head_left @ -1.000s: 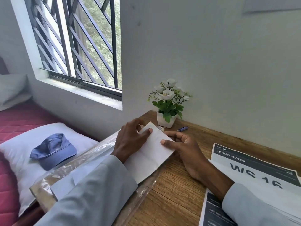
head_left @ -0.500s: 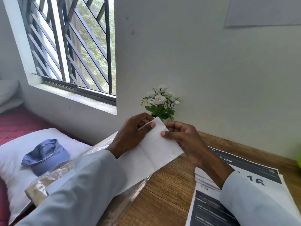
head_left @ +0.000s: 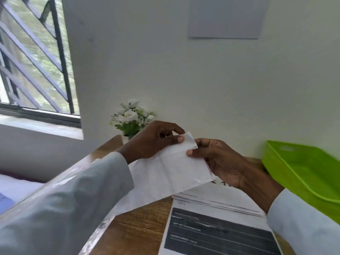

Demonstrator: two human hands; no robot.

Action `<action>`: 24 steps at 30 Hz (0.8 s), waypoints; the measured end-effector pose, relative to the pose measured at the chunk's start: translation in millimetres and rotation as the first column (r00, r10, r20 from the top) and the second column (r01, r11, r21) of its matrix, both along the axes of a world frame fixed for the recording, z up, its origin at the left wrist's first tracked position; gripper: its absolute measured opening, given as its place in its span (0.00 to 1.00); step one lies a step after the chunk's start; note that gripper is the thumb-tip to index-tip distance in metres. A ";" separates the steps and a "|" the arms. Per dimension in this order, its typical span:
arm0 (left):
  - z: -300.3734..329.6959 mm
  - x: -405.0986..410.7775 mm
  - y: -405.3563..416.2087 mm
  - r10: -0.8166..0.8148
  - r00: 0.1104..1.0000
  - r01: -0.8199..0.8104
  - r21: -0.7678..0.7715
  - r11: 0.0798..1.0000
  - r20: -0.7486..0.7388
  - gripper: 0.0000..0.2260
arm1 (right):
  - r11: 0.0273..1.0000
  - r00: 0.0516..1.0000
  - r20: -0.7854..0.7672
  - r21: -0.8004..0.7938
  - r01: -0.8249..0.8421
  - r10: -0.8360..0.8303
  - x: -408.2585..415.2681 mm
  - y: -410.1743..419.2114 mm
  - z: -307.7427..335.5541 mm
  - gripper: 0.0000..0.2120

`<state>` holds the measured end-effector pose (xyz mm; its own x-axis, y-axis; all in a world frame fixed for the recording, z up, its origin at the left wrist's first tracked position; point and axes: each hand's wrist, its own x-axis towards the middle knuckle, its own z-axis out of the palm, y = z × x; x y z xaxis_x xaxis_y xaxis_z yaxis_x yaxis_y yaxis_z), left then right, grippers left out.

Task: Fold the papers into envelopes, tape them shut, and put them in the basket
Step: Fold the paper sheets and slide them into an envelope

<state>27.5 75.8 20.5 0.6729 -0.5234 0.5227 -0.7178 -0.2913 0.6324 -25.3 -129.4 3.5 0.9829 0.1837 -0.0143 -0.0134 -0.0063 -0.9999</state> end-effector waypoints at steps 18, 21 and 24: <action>-84.8 -19.4 -64.3 0.058 0.990 -0.122 0.559 0.820 0.130 0.58 | 0.912 0.915 0.005 0.080 0.403 -0.404 -17.7 -49.5 -61.9 0.10; -89.3 -16.2 -64.6 0.074 0.980 -0.164 0.538 0.827 0.184 0.59 | 0.905 0.904 0.044 0.053 0.423 -0.425 -16.9 -53.9 -60.1 0.09; -90.8 -14.2 -62.4 0.095 0.969 -0.209 0.548 0.810 0.229 0.60 | 0.895 0.891 0.080 0.035 0.445 -0.446 -15.7 -58.9 -55.6 0.10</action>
<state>13.2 13.4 -70.3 0.6915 -0.6627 0.2877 -0.7190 -0.6701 0.1845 -41.0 -188.3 -52.0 0.9591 -0.2740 0.0710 0.0728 -0.0037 -0.9973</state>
